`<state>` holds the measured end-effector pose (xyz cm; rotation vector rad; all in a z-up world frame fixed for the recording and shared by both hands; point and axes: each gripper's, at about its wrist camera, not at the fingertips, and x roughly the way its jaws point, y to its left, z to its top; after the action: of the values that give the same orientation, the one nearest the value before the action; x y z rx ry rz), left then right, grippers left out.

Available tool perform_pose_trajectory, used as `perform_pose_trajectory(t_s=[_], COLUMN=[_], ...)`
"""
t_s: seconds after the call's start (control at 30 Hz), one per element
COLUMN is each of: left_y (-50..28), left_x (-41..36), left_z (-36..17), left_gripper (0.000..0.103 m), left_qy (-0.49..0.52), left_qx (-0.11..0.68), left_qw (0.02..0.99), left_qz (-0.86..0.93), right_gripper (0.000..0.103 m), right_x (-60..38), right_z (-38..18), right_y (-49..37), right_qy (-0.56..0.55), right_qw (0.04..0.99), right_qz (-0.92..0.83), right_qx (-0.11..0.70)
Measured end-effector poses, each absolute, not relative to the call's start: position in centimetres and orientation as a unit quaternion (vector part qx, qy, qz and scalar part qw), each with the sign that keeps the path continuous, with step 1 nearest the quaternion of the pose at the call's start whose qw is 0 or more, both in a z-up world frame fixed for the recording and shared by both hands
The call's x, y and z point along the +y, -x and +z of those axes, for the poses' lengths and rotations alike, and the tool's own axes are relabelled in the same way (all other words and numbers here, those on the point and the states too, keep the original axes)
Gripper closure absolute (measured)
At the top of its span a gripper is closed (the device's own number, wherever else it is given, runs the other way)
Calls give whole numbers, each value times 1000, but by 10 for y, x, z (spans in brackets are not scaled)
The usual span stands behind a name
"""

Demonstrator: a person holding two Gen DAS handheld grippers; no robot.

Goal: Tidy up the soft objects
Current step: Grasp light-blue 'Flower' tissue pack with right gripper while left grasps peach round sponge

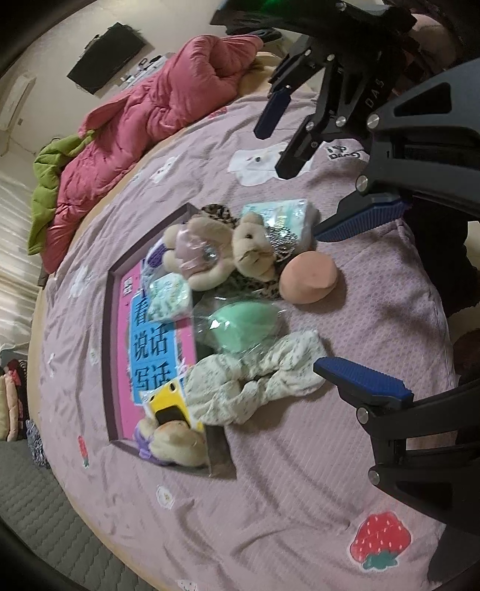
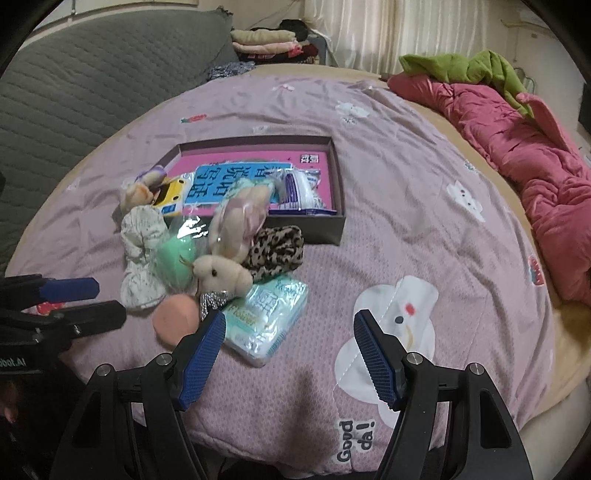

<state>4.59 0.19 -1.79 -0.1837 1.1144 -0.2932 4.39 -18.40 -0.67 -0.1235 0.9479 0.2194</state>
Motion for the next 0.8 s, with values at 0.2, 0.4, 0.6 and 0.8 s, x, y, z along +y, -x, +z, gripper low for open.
perform_pose_trajectory(t_s=[0.2,0.4,0.6,0.8], left_y=[-49,-56,-66,-75], left_x=[-11,-19,-27,-32], left_z=[-28,-37,-45,-55], left_gripper=[39,39,39,39], left_qy=[76,76,74,66], left_qx=[538,549,558,566], left_qw=[827,819,814,810], left_qz=[-145,-146,-144,-138], right_gripper=[29,29,29,29], right_x=[-188,-185,-184,-190], right_z=[-15,-26,-36,-39], right_y=[-45,-47,-48,-50], right_qy=[61,72,80,70], right_qw=[877,868,860,859], right_qz=[106,115,115,114], right_qx=[465,478,491,494])
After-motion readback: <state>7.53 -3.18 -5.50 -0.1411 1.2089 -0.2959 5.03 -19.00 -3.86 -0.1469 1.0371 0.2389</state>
